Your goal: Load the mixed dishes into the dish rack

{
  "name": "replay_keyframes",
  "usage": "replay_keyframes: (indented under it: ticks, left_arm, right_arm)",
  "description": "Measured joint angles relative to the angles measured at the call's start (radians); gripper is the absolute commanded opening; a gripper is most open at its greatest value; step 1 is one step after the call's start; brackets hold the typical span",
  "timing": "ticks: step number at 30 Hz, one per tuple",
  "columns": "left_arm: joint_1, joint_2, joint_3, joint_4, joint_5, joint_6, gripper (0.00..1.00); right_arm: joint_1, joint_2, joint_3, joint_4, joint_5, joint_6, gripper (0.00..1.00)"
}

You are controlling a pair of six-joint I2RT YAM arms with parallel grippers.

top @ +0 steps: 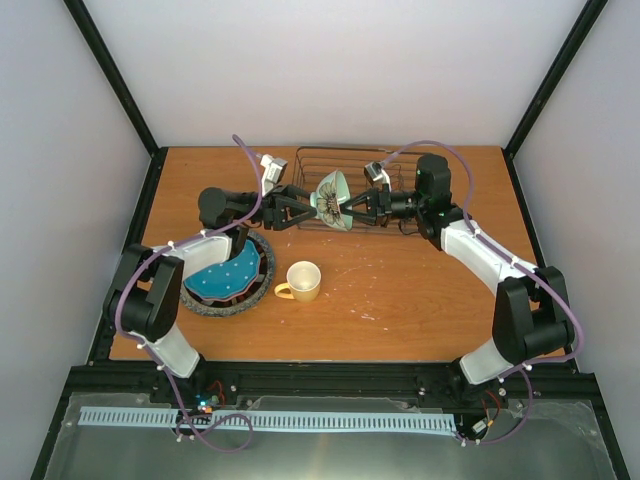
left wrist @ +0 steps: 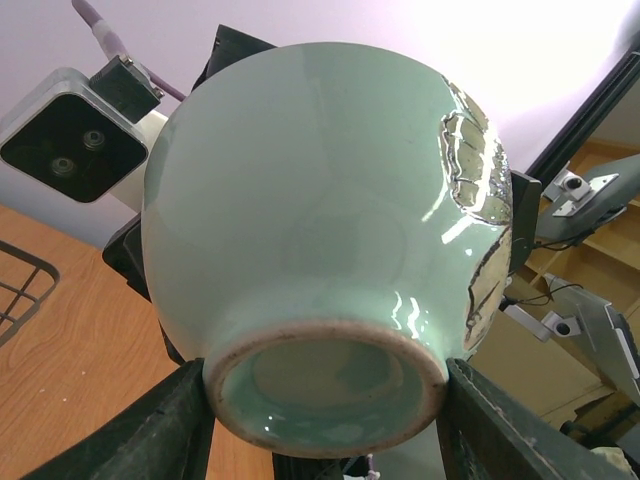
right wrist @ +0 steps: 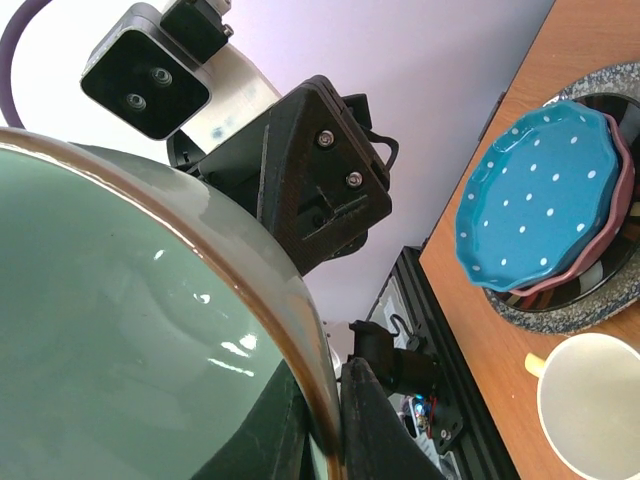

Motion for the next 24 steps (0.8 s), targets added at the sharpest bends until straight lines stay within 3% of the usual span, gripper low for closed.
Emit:
replay_keyframes:
  ticks: [8, 24]
  left_arm:
    - [0.000, 0.005, 0.000, -0.016, 0.016, 0.013, 0.01]
    - [0.028, 0.061, 0.116, -0.253, 0.010, 0.129, 0.01]
  right_arm:
    - [0.000, 0.001, 0.000, -0.035, 0.003, -0.032, 0.07]
    - [-0.014, 0.132, 0.103, -0.069, 0.024, -0.081, 0.17]
